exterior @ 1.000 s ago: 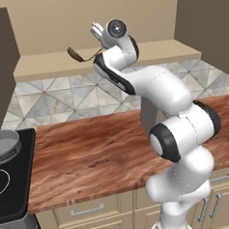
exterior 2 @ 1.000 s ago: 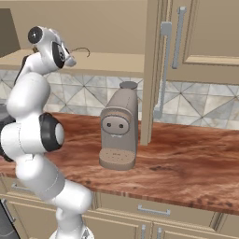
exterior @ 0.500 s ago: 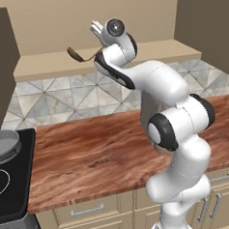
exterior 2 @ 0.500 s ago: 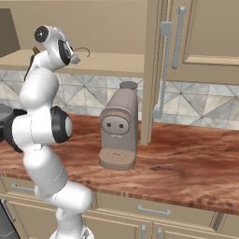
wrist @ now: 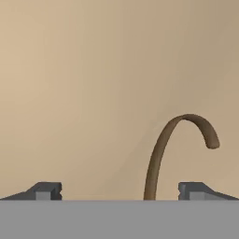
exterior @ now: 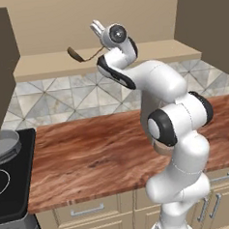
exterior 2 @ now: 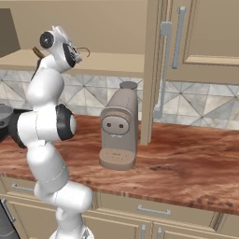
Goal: Open the cabinet and move the ladle to the pot. Then close the cabinet.
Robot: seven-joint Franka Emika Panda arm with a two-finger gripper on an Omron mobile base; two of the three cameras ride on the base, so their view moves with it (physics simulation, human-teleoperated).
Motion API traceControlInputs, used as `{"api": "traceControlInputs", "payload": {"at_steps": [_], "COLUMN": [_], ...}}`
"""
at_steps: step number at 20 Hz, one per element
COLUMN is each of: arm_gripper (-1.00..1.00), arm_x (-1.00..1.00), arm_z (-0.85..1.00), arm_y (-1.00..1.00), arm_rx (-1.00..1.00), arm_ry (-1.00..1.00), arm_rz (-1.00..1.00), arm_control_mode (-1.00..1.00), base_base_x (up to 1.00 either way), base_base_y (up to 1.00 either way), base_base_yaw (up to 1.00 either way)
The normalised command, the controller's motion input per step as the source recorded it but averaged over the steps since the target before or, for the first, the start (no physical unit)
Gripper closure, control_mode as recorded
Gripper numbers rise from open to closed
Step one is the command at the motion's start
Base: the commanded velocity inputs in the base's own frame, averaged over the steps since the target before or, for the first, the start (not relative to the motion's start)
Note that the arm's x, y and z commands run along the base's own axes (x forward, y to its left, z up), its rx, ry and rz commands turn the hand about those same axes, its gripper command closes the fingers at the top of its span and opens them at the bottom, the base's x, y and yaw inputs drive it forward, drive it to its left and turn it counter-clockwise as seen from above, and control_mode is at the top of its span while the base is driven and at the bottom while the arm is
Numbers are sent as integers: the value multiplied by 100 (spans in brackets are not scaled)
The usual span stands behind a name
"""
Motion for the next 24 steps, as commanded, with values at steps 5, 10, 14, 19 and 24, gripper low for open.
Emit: {"api": "traceControlInputs", "payload": {"at_steps": [5, 10, 14, 19, 24], "arm_gripper": [-100, -100, -100, -100, -100], "arm_x": [36, 17, 19, 37, 74], "arm_z": [0, -12, -37, -25, -24], "arm_y": [0, 0, 10, 13, 22], "arm_rx": [1, 5, 8, 4, 2], "arm_ry": [-13, 0, 11, 7, 0], "arm_rz": [2, -1, -8, -8, -4], "arm_control_mode": [-100, -100, -100, -100, -100], "base_base_x": [0, 0, 0, 0, 0], "base_base_y": [0, 0, 0, 0, 0], "base_base_yaw": [0, 0, 0, 0, 0]}}
